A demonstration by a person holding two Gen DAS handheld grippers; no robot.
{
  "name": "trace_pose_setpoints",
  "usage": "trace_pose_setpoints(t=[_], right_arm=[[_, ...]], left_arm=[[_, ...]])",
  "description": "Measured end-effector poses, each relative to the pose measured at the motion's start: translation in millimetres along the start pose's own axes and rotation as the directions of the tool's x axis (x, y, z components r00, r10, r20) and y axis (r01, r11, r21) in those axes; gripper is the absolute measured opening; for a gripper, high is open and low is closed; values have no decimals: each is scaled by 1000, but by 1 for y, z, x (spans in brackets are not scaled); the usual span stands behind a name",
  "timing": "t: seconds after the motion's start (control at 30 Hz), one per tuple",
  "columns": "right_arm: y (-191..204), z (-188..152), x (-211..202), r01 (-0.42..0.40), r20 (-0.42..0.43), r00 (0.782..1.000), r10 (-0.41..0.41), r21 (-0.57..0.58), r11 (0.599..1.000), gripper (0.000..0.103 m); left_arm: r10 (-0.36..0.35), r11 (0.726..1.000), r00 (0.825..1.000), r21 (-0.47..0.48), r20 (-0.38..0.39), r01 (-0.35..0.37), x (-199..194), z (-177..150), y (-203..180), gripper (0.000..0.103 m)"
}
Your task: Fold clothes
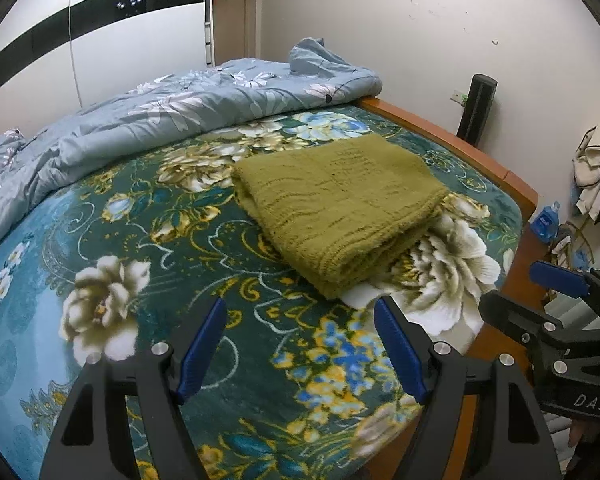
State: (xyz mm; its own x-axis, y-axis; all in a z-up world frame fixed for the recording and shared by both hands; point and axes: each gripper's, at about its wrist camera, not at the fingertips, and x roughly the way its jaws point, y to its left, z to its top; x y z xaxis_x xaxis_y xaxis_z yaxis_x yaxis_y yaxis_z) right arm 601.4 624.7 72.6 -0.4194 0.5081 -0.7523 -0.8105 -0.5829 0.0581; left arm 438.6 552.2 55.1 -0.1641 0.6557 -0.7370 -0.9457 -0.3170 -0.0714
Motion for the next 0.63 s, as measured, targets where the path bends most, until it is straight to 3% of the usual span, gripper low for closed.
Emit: trace_pose_setpoints(t=[0.63], right_arm=[[5,8,-6,20,-4,1000,-20,-19,1000,86]], left_arm=[[-15,1000,1000,-5,6,15,-10,1,5,77]])
